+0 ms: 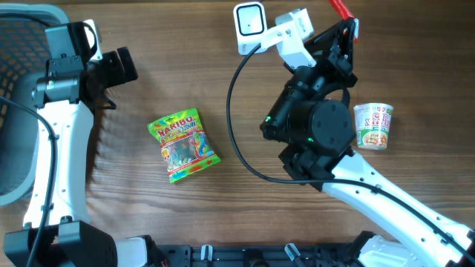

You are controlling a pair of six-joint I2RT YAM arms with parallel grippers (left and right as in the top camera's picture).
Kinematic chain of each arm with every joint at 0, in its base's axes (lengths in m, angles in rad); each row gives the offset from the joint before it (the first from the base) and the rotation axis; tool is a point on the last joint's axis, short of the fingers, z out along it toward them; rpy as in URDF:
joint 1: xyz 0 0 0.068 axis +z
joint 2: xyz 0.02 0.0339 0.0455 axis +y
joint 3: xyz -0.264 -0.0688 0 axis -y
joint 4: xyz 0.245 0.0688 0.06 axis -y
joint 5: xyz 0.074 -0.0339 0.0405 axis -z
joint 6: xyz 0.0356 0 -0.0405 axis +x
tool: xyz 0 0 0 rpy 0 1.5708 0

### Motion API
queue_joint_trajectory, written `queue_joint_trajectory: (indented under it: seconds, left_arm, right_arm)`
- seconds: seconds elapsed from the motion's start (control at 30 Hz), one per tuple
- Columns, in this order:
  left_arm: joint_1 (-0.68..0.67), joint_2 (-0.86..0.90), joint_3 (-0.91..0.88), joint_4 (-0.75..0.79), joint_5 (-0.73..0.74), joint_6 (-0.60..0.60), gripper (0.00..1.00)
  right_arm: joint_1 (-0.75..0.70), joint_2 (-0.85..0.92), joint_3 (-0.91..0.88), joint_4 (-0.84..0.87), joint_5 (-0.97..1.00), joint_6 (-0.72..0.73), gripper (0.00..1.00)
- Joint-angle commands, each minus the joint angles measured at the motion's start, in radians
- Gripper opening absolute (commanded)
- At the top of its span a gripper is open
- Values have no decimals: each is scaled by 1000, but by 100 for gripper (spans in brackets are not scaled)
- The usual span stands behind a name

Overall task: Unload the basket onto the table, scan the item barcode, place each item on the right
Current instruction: 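Raise the Nescafe stick and hold it in front of the scanner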

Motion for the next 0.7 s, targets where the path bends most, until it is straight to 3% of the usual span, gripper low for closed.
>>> queue_joint_trajectory:
  seconds: [0.0,0.2,0.4,0.53,0.67]
  left_arm:
    - [8,-9,8,2,8,16,100]
    - [8,-9,8,2,8,16,100]
    - [8,-9,8,2,8,16,100]
    - [8,-9,8,3,8,16,100]
    - [8,-9,8,2,8,16,100]
  right_arm:
    - [8,16,11,25,19,-109,4]
    - [23,29,-31,5,137,143,4]
    - [36,82,-132,-61,137,163,5]
    - [36,84,-132,24,137,28,4]
    - [36,84,-132,360,123,-366,4]
